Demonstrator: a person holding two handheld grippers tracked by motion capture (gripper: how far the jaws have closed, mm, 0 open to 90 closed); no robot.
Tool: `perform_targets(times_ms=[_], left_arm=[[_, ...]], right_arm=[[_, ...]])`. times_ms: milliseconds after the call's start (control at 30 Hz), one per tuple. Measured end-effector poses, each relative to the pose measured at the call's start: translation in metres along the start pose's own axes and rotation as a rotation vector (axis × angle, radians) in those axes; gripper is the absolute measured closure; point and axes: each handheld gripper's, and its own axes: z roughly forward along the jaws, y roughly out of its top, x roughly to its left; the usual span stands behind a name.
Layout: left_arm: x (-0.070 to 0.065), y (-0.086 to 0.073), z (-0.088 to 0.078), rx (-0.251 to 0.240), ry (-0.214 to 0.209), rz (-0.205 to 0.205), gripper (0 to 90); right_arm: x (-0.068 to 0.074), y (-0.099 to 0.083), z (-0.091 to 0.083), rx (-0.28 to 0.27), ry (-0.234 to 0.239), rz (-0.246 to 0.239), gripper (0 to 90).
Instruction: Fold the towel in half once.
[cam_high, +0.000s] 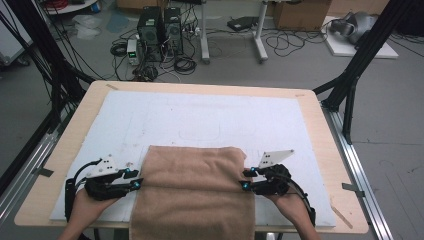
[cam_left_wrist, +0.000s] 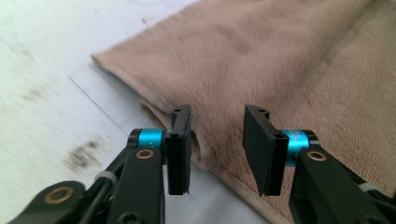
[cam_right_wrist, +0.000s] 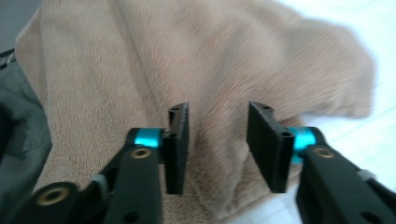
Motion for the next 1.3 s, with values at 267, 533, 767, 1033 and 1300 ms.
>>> perform_targets(times_ms=[267,533,767,1033,1300], left_arm=[[0.021,0.030,0.019,0.006,0.069,-0.002,55.0],[0.042,0.030,0.055,0.083,0.039,-0.064,57.7],[0.048,0.025,0.072,0.152,0.026,-0.090,61.8],[0.042,0.027,0.072,0.155,0.019,-0.039,80.7],[0.044,0.030,0.057,0.087,0.016,-0.051,89.1]], right_arm=[[-0.026,0.021,-0.002,-0.017,-0.075,0.022,51.5],[-0.057,0.019,0.030,0.020,-0.064,0.095,53.5],[-0.060,0.020,0.055,0.079,-0.020,0.113,59.1],[-0.056,0.021,0.056,0.083,0.007,0.064,84.2],[-0.056,0.023,0.042,0.039,0.012,0.060,85.0]])
